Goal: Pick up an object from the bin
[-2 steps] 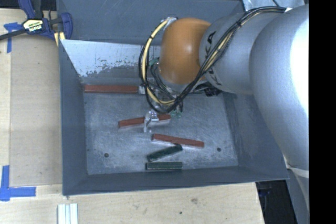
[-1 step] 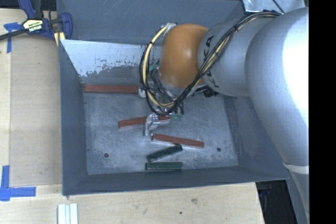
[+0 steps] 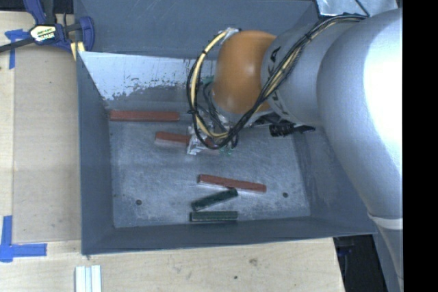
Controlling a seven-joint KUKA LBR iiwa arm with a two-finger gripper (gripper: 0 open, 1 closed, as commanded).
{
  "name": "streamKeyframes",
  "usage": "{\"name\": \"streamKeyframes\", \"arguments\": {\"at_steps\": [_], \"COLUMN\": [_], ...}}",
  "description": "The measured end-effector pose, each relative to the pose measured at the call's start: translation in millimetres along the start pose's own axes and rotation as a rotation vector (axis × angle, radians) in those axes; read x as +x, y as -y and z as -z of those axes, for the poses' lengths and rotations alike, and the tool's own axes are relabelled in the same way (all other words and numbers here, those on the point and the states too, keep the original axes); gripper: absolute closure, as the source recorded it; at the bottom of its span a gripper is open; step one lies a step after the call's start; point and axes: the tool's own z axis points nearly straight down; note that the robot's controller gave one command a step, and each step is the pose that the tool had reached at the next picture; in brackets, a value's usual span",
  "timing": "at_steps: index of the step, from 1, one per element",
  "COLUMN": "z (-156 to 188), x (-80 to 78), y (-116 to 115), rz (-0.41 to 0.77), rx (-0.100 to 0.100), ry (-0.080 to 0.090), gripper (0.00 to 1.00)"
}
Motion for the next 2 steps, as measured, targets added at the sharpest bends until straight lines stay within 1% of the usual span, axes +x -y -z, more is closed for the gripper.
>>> {"name": "streamKeyframes", "arguments": {"at_steps": [1,2], "z": [0.0,1.9], "x": [0.0,0.6], "y": [0.0,0.3], "rz": [0.0,0.001], "rx": [0.0,0.002], "ry": [0.0,-0.004], "gripper": [1.0,1.0]}}
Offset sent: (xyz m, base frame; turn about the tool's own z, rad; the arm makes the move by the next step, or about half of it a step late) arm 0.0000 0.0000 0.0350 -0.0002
